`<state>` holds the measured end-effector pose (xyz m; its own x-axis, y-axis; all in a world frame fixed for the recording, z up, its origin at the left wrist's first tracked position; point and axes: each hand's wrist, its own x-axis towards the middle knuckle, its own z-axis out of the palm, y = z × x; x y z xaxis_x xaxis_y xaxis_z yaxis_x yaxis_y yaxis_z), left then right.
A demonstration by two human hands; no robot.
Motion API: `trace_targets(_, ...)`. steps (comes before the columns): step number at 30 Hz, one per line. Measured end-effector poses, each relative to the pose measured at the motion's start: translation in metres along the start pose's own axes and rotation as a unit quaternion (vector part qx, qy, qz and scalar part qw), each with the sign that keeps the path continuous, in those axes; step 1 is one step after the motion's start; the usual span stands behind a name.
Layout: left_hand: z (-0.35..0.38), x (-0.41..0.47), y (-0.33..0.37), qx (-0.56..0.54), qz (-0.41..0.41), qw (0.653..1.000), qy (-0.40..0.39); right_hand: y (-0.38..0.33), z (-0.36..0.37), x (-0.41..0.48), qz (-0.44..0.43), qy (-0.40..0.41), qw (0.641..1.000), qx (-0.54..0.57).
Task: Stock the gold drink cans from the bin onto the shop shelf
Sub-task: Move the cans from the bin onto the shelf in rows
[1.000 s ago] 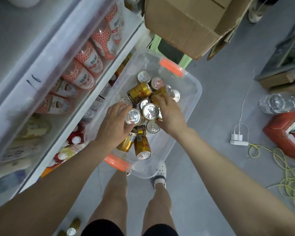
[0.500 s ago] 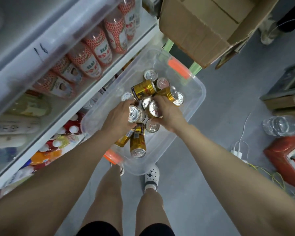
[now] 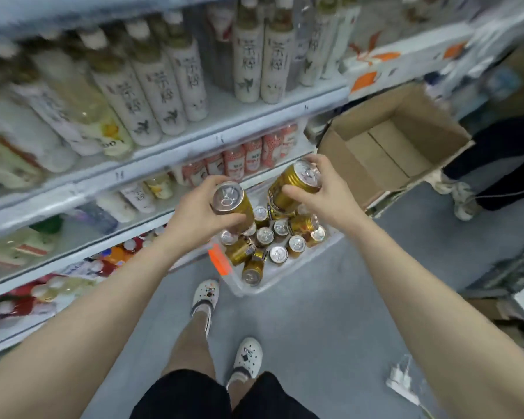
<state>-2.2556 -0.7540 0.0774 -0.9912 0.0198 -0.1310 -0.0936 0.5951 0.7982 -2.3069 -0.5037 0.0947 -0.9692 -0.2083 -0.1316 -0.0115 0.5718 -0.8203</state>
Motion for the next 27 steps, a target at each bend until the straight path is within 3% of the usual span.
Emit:
trace_targets(12, -0.179, -0.126, 0.049, -0.041, -0.003, 0.982, 0.183, -0.214, 0.035, -0.028, -0.207, -0.012, 0.978, 0.011)
trace_targets(27, -0.398, -0.272, -0.017, -0.033, -0.021, 0.927, 0.373, -0.458, 0.190, -0.056, -0.336, -0.076, 0.939, 0.012)
